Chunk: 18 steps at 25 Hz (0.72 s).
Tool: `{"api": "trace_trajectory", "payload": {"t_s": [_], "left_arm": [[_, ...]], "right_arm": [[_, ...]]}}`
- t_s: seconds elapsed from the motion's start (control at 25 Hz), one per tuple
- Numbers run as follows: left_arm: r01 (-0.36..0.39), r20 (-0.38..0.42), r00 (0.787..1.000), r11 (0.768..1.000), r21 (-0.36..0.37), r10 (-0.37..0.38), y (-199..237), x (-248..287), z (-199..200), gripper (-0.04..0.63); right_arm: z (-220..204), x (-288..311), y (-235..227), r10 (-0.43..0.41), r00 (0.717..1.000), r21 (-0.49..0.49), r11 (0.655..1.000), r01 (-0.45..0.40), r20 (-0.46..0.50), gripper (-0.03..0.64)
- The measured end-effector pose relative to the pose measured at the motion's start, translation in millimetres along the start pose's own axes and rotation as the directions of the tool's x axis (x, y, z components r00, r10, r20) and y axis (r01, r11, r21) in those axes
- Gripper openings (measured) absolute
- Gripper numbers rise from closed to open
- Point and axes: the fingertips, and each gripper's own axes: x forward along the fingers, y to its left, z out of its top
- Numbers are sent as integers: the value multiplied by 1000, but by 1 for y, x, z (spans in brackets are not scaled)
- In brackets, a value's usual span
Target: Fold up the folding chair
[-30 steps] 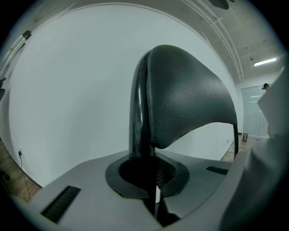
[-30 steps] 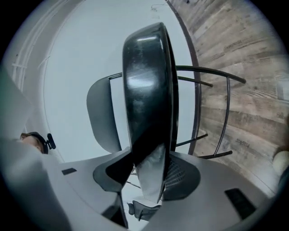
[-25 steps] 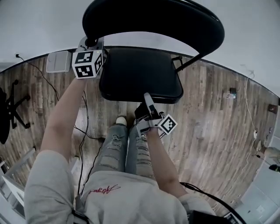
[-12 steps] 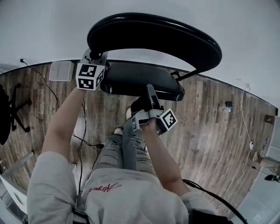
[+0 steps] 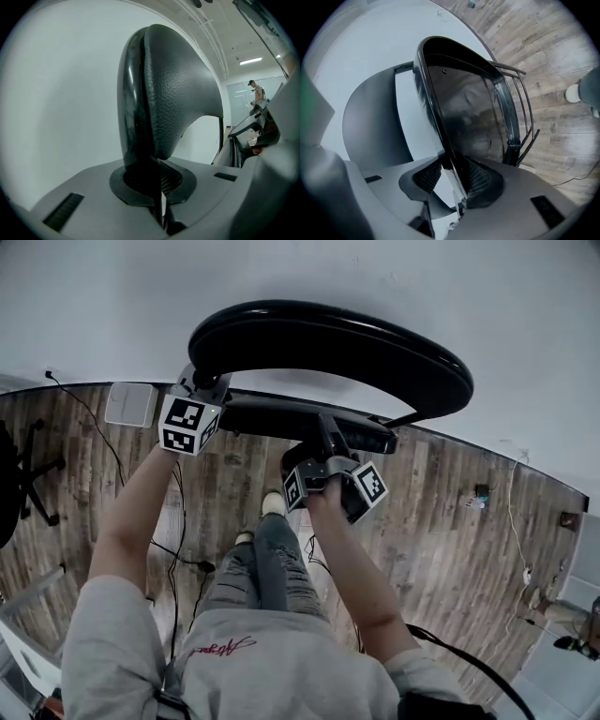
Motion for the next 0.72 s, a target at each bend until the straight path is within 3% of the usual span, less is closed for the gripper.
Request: {"api": "trace_trajectory", "payload": {"t_s": [0.72], "left_arm": [[-8,19,1000,998,-58,9,29,9,20,18]], "right_arm": [[-18,24,25,5,999,70,998,-2,-48,155]]}}
